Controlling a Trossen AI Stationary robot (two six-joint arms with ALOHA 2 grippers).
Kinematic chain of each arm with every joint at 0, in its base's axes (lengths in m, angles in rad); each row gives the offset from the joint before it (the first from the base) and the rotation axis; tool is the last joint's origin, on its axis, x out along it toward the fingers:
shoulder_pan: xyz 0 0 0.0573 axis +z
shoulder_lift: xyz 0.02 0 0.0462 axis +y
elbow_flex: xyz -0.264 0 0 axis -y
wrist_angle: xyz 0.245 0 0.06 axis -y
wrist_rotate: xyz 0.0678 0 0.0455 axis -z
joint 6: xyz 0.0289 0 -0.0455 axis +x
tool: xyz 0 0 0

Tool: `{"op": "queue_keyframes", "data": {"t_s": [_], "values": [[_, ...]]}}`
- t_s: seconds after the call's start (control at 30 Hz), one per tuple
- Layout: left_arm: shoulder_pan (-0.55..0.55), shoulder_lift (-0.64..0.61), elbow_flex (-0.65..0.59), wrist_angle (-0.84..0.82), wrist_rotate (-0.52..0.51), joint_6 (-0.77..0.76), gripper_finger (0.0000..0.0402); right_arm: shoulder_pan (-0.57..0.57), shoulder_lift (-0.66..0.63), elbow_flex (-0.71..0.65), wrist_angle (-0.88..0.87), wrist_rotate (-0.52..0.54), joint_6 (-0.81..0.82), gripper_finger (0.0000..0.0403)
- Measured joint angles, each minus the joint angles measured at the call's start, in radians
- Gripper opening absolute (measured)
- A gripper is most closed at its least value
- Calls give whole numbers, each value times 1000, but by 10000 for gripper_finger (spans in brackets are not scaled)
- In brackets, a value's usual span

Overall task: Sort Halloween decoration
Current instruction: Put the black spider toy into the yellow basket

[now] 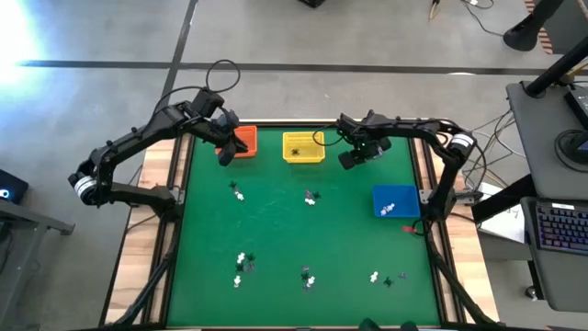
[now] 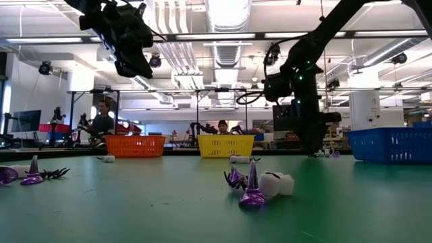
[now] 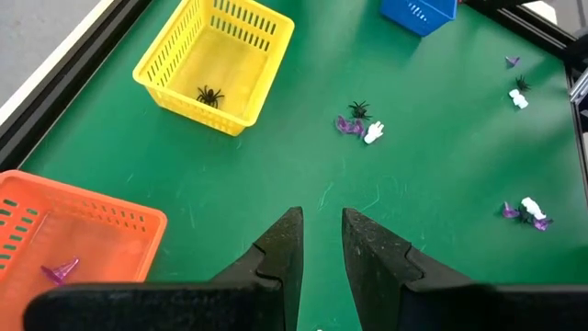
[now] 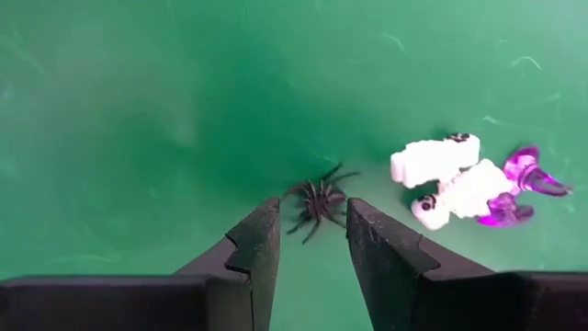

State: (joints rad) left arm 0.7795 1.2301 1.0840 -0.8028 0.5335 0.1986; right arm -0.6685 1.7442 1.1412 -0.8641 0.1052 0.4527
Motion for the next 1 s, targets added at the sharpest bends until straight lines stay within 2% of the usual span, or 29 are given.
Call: {"op": "queue_keyframes", "data": {"t_s": [0.47, 0.57, 0.8, 1.0], "values": [[0, 0, 0, -6, 0, 2, 61, -25, 65, 4, 6, -5, 1, 117], [0, 0, 0, -5, 0, 2, 61, -37, 64, 4, 5, -16, 8, 96], [0, 0, 0, -5, 0, 2, 61, -42, 60, 2, -3, -16, 8, 18], [0, 0, 0, -5, 0, 2, 61, -44, 27, -3, -25, 8, 11, 9]]}}
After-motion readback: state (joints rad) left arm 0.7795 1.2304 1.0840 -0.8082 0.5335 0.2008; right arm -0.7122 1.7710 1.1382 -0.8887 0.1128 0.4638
